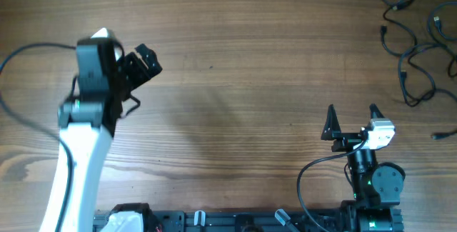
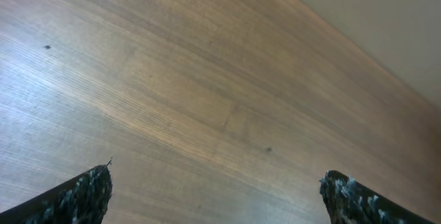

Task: Untangle cables

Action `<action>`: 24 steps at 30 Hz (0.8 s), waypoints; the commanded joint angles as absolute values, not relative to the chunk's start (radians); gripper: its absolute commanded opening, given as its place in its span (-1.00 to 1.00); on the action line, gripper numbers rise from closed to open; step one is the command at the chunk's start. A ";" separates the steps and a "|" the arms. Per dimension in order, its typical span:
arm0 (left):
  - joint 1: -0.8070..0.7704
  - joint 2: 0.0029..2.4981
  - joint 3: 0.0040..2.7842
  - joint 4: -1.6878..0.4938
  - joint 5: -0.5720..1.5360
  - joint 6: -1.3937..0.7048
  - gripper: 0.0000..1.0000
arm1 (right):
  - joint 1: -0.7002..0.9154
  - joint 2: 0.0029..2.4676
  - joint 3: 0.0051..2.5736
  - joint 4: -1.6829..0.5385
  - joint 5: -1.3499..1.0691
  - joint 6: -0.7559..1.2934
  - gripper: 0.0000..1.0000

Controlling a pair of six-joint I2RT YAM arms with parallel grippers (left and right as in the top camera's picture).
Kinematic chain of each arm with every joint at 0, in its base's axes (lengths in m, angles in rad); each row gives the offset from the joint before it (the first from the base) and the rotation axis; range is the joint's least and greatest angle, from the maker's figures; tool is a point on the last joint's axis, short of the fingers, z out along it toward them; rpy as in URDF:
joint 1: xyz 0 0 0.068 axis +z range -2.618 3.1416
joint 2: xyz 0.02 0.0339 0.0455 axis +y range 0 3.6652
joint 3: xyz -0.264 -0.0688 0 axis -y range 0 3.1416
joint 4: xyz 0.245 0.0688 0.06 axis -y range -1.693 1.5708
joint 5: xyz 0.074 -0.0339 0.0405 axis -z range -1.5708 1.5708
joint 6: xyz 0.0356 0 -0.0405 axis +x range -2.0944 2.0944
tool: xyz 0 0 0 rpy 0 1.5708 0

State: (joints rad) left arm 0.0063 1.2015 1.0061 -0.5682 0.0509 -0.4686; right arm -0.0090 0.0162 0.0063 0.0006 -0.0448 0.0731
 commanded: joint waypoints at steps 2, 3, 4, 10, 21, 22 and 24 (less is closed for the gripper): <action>0.004 0.936 0.727 -0.397 0.024 -0.419 1.00 | -0.009 0.004 0.005 0.002 -0.061 0.055 0.99; 0.004 0.864 0.663 -0.360 0.024 -0.397 1.00 | -0.009 0.004 0.005 0.002 -0.061 0.055 0.99; 0.005 0.794 0.599 -0.327 0.024 -0.374 1.00 | -0.009 0.004 0.005 0.002 -0.061 0.055 0.99; 0.004 0.313 0.248 -0.144 0.025 -0.290 1.00 | -0.009 0.004 0.005 0.002 -0.061 0.055 0.99; 0.004 0.085 0.059 -0.051 0.130 -0.056 1.00 | -0.009 0.004 0.005 0.002 -0.061 0.055 0.99; 0.004 0.063 0.053 -0.056 0.130 -0.056 1.00 | -0.009 0.004 0.005 0.002 -0.061 0.055 0.99; 0.004 0.018 0.042 -0.072 0.130 -0.056 1.00 | -0.009 0.004 0.005 0.002 -0.061 0.055 0.99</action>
